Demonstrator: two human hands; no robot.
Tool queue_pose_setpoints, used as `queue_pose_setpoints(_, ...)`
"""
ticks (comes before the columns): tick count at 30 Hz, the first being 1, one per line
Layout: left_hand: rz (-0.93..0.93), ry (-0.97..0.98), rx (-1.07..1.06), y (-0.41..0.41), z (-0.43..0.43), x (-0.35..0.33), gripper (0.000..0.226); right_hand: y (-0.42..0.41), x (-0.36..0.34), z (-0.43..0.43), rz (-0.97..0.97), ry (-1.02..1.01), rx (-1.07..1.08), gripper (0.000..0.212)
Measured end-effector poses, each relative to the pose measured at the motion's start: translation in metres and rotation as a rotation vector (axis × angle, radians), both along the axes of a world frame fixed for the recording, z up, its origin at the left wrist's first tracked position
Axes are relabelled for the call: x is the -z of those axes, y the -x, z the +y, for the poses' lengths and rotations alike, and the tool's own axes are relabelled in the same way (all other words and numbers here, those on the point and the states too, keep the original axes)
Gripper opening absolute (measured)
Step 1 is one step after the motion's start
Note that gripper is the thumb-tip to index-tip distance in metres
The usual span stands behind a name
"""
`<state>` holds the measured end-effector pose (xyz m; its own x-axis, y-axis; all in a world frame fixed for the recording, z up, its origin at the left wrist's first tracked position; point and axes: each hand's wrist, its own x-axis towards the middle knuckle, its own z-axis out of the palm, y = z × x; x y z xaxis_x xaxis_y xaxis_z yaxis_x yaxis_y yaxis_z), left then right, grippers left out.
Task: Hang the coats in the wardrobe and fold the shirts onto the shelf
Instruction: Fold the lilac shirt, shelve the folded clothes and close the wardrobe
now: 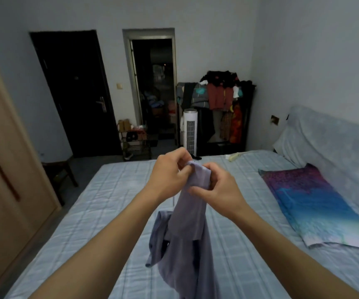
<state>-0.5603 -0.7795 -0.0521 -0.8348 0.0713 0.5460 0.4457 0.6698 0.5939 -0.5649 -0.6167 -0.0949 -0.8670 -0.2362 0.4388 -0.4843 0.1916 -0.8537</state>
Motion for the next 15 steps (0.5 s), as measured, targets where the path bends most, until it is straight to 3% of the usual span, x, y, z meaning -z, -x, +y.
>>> queue_pose_setpoints(8,0.063,0.007,-0.085,-0.017,-0.014,-0.020,0.010,-0.006,-0.023,0.008,0.057,-0.081,0.196,0.012)
queue_pose_setpoints(15,0.087,-0.061,-0.100,-0.030,-0.026,-0.025,0.011,-0.008,-0.065,0.018,0.284,-0.171,0.234,0.012)
